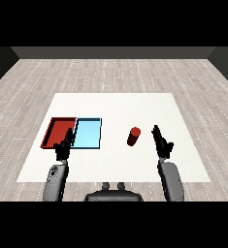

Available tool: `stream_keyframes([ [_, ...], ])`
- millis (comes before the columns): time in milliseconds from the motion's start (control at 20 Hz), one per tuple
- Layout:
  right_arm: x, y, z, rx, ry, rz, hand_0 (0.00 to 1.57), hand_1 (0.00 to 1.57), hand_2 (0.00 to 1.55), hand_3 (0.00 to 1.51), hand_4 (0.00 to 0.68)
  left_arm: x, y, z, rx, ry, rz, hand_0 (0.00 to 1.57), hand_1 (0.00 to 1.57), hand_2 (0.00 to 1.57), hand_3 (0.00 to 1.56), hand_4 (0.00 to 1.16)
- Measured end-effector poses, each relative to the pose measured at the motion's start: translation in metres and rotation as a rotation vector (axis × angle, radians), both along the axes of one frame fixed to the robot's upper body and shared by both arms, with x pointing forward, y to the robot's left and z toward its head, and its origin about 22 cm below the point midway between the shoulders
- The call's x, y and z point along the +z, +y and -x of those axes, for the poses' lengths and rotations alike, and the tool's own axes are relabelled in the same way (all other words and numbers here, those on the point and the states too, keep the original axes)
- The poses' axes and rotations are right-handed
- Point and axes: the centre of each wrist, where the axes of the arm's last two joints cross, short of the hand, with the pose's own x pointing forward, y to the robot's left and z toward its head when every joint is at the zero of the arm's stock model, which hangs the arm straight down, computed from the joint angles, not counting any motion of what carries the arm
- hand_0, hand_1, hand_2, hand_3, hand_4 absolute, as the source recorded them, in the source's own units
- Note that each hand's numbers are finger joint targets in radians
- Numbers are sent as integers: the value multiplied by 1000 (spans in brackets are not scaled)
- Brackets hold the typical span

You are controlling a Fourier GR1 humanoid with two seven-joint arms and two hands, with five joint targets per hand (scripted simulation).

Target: Pick the red can and put it in the red box

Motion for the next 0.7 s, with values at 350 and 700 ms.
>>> stream_keyframes([
  [350, 0, -51, -11, 1, -25, -14, 0, 0, 0, 0, 0, 15, -6, -13, -42, -81, 19, 0, 0, 0, 0, 0],
  [700, 1, -72, -19, 42, -243, -65, 0, 0, 0, 0, 0, 19, -12, -9, -80, -390, 81, 0, 0, 0, 0, 0],
])
